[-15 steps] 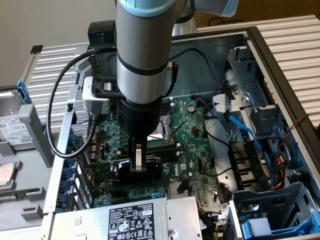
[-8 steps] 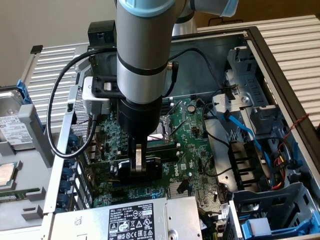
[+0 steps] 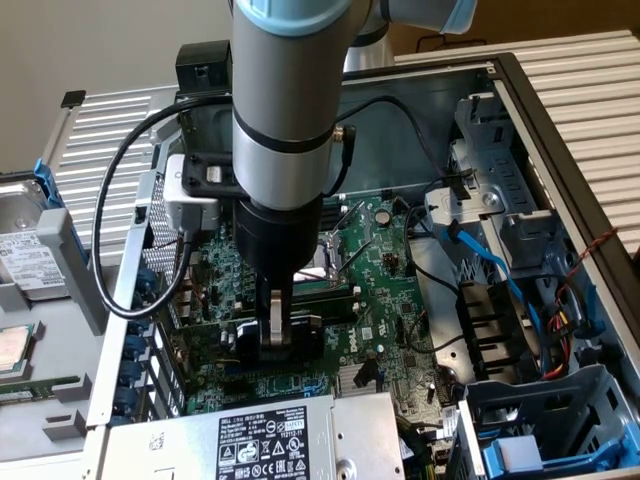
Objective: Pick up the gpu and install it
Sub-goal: 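Insert the gpu into the slot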
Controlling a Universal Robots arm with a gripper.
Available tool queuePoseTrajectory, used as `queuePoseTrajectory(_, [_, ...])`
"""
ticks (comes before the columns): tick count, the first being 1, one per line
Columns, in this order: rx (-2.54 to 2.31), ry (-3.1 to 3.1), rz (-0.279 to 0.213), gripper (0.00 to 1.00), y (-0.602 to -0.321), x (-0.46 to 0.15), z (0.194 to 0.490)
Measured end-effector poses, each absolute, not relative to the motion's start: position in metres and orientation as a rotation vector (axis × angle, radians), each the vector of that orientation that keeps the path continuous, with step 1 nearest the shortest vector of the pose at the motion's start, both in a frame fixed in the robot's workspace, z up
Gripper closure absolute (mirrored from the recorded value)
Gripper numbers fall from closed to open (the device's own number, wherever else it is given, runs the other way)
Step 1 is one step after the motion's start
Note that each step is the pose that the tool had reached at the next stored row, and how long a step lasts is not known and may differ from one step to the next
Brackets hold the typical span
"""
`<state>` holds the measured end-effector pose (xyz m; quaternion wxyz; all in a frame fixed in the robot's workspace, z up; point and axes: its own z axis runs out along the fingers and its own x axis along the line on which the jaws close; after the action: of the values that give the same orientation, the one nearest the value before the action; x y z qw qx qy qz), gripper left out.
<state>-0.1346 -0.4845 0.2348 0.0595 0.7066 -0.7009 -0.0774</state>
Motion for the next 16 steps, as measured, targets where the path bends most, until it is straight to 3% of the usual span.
queuePoseTrajectory(1, [2.140,-2.122,-0.234,0.66,-0.4845,-0.1344,0.2348])
queuePoseTrajectory(2, [2.140,-2.121,-0.234,0.59,-0.4845,-0.1342,0.2349])
queuePoseTrajectory(16, [2.140,-2.122,-0.234,0.57,-0.4845,-0.1342,0.2356])
